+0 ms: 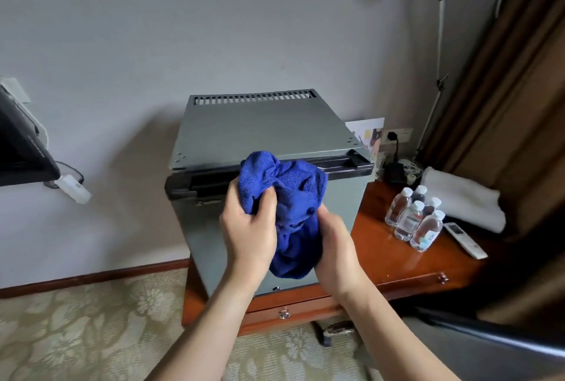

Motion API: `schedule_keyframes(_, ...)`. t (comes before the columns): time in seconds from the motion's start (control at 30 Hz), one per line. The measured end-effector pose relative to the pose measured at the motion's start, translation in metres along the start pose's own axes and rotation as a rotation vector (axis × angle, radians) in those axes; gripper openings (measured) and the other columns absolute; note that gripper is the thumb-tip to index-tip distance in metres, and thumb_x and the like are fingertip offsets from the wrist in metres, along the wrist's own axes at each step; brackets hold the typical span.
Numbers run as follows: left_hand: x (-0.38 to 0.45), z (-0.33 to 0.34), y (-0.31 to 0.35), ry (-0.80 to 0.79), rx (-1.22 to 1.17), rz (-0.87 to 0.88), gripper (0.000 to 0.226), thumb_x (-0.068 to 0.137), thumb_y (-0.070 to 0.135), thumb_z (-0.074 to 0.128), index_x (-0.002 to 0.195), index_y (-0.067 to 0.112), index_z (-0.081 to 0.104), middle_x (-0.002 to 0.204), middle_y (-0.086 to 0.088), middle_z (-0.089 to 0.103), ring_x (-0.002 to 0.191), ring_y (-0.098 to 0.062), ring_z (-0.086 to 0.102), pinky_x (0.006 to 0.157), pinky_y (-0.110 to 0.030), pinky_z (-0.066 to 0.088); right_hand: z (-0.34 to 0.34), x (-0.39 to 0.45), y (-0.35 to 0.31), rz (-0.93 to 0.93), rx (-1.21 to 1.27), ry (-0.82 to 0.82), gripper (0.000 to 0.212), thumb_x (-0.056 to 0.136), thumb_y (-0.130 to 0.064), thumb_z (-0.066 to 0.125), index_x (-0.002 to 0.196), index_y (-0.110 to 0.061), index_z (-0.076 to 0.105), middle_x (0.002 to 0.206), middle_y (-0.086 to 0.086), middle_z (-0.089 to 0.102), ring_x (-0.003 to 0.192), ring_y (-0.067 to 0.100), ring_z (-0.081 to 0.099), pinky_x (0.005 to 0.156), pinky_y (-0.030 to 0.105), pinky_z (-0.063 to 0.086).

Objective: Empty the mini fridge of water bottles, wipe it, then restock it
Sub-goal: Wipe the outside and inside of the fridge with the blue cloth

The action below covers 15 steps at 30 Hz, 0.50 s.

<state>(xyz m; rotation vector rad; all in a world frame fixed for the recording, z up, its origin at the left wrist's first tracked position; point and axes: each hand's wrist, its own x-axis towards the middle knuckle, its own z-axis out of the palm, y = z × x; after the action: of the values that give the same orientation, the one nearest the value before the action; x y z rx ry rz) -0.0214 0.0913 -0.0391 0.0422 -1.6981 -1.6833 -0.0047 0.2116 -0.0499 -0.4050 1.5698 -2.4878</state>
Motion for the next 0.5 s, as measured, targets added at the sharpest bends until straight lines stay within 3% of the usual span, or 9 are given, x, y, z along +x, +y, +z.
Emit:
schedule_keyframes(0.07, -0.025, 0.024, 0.011, -0.044, -0.054, -0.038, 0.024, 0.081, 0.031, 0.063, 0.099, 0.047, 0.064, 0.099, 0.018, 0.072, 0.096, -0.001, 0.068, 0.083, -0.015, 0.050, -0.011, -0.013, -0.010, 0.002, 0.012, 0.037, 0.068, 0.094, -0.055, 0.054, 0.142, -0.008, 0.048, 0.139, 0.011, 0.060, 0.131, 0.024, 0.055, 0.111, 0.041, 0.042)
schedule_keyframes(0.1, -0.038, 0.034, 0.016, -0.052, -0.081, -0.057, 0.024, 0.080, 0.031, 0.063, 0.102, 0.041, 0.064, 0.103, 0.011, 0.072, 0.099, -0.006, 0.068, 0.086, -0.020, 0.051, -0.016, -0.019, -0.016, 0.005, -0.035, 0.069, 0.069, 0.090, -0.058, 0.059, 0.141, -0.011, 0.051, 0.136, 0.009, 0.063, 0.129, 0.022, 0.058, 0.106, 0.037, 0.046)
schedule_keyframes(0.2, -0.069, 0.048, 0.026, -0.045, -0.137, -0.122, 0.035, 0.076, 0.034, 0.062, 0.109, 0.021, 0.060, 0.106, -0.002, 0.070, 0.099, -0.014, 0.068, 0.087, -0.030, 0.053, -0.027, -0.033, -0.031, -0.011, -0.146, 0.103, 0.051, 0.084, -0.047, 0.068, 0.118, -0.009, 0.064, 0.112, 0.009, 0.073, 0.105, 0.021, 0.070, 0.085, 0.027, 0.054)
schedule_keyframes(0.3, -0.079, 0.031, 0.038, -0.039, -0.128, -0.142, 0.029, 0.075, 0.033, 0.064, 0.102, 0.022, 0.064, 0.095, 0.006, 0.072, 0.090, -0.008, 0.068, 0.078, -0.022, 0.052, -0.031, -0.039, -0.036, 0.008, -0.168, 0.046, 0.032, 0.086, -0.034, 0.070, 0.102, -0.007, 0.067, 0.091, 0.006, 0.075, 0.083, 0.018, 0.071, 0.069, 0.027, 0.055)
schedule_keyframes(0.4, -0.078, -0.012, 0.058, -0.056, 0.070, -0.087, 0.010, 0.077, 0.039, 0.064, 0.082, 0.031, 0.064, 0.078, 0.014, 0.068, 0.073, -0.001, 0.063, 0.067, -0.016, 0.049, -0.015, -0.040, -0.035, 0.029, -0.150, -0.038, 0.032, 0.082, -0.024, 0.070, 0.109, -0.008, 0.063, 0.099, 0.007, 0.076, 0.092, 0.021, 0.074, 0.073, 0.025, 0.056)
schedule_keyframes(0.5, -0.087, -0.073, 0.078, 0.136, 0.522, 0.019, 0.022, 0.074, 0.052, 0.066, 0.084, 0.036, 0.054, 0.085, 0.017, 0.062, 0.075, -0.001, 0.062, 0.066, -0.013, 0.046, 0.023, -0.041, -0.026, 0.056, -0.102, -0.222, 0.044, 0.078, -0.016, 0.071, 0.119, -0.007, 0.057, 0.108, 0.009, 0.074, 0.098, 0.021, 0.072, 0.076, 0.024, 0.056)
